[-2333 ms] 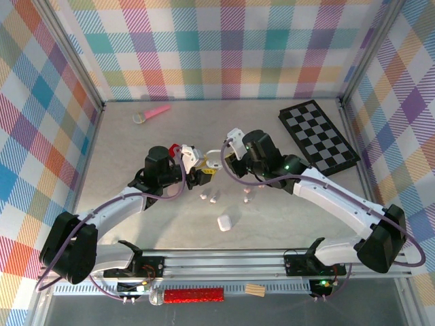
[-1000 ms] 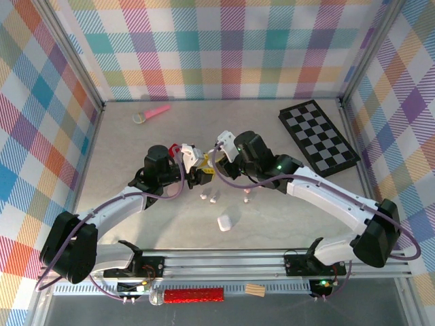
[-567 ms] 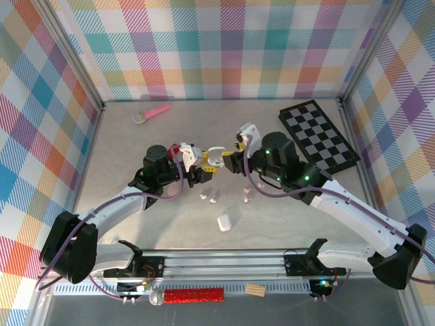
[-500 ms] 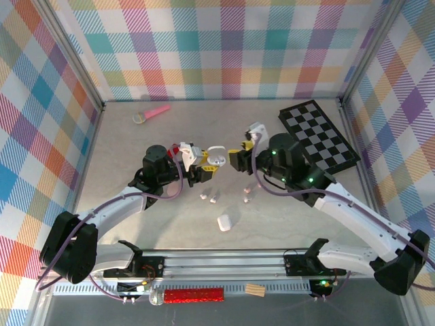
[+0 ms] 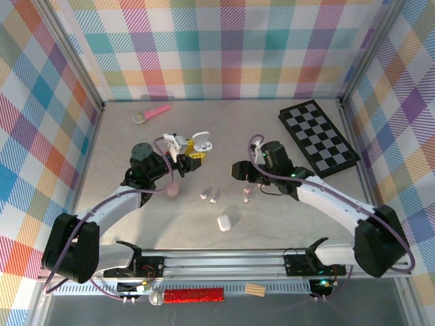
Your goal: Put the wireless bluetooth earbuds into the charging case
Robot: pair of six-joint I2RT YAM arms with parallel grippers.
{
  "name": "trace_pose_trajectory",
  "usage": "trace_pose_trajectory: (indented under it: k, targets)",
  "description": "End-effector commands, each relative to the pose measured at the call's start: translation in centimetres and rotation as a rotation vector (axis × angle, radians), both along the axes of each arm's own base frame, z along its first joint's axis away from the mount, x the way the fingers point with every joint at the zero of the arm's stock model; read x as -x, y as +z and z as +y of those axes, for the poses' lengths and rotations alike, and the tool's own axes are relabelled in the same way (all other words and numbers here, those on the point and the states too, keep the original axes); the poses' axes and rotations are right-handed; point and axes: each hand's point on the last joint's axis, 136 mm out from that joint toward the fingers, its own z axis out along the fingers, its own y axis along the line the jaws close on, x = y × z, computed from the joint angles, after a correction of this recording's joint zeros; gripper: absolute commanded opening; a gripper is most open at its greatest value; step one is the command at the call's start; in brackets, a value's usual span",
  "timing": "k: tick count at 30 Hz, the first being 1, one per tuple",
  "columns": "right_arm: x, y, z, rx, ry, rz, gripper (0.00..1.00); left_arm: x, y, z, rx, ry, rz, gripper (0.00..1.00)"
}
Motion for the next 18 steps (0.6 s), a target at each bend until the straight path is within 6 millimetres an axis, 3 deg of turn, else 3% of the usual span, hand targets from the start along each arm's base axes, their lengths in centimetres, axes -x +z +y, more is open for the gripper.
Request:
trace_pose_trajectory:
  k: [1, 5, 9, 12, 18]
  targets:
    - [1.8, -0.7, 4.0, -0.118, 0.052, 0.141, 0.58, -0.7, 2.5, 1.0, 0.045, 0.035, -0.066, 0.42]
    - [3.1, -3.9, 7.3, -0.143, 0.002, 0.319, 0.56, -1.7, 3.7, 1.9, 0.045, 0.076, -0.096, 0.42]
    - [3.8, -5.5, 10.2, -0.188, -0.049, 0.419, 0.54, -2.1, 4.7, 2.5, 0.039, 0.108, -0.125, 0.42]
    - [4.2, -6.9, 11.1, -0.194, -0.139, 0.481, 0.48, -2.5, 5.0, 2.9, 0.039, 0.124, -0.127, 0.42]
    - [5.3, -8.6, 12.8, -0.154, -0.186, 0.541, 0.48, -2.7, 5.3, 2.8, 0.056, 0.117, -0.134, 0.42]
